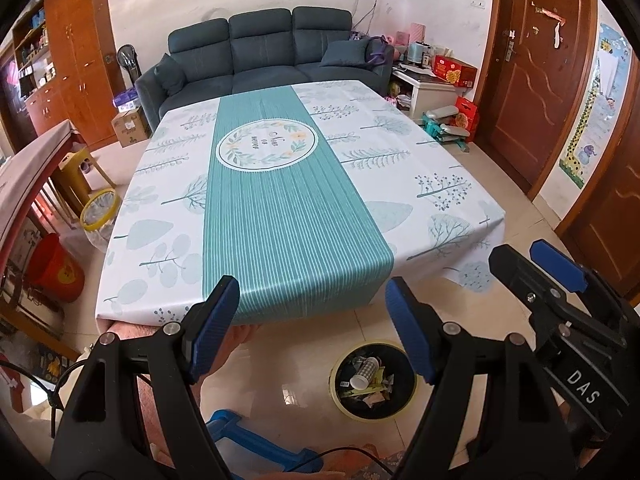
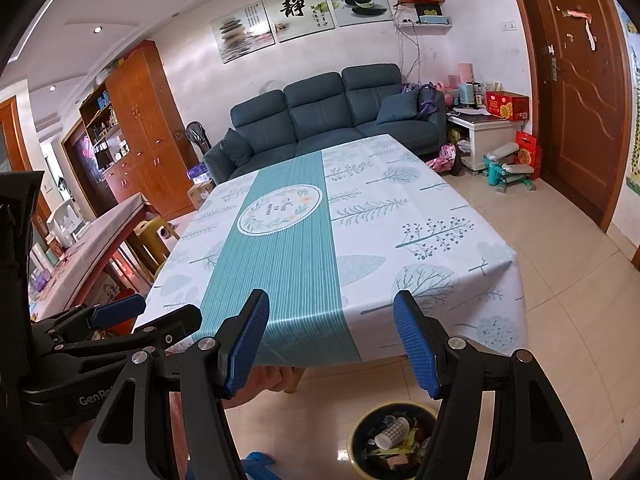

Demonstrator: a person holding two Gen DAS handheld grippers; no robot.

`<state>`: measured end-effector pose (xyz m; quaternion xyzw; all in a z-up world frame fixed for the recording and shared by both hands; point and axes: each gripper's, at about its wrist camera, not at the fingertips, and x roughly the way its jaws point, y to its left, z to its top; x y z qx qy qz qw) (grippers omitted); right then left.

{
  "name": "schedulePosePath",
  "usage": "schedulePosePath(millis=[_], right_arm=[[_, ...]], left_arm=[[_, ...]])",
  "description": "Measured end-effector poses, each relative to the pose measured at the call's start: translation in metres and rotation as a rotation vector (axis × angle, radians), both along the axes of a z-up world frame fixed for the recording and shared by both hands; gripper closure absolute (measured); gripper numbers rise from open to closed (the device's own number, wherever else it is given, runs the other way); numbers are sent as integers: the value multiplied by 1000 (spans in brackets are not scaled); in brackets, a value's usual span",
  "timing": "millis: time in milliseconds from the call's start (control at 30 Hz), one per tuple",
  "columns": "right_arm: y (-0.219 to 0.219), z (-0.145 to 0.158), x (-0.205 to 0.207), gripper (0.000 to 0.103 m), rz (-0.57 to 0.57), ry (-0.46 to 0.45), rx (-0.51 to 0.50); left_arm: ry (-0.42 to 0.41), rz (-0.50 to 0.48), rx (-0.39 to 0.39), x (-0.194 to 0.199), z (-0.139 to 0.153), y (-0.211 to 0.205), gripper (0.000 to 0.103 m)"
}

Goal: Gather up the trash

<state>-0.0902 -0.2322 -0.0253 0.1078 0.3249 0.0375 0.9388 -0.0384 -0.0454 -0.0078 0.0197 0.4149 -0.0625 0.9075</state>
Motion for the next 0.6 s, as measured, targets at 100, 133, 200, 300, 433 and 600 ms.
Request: schedulePosePath(millis=[100,133,200,300,433,600], right_arm=[[1,-2,1,37,6,6,1],[1,-2,2,37,9,8,1],[1,-3,3,37,14,11,1],[2,-5,5,37,21,13,4],[3,-6,9,37,31,18,4],[4,-8,13,37,41,23,10]], left_arm=[[8,8,3,1,-1,0,30],[9,10,5,1,-1,0,30],[12,13,3,1,-2,1,30],[13,15,2,2,-1,2,30],[17,22,8,4,-1,2,30],[22,34,6,6,0,3,30]])
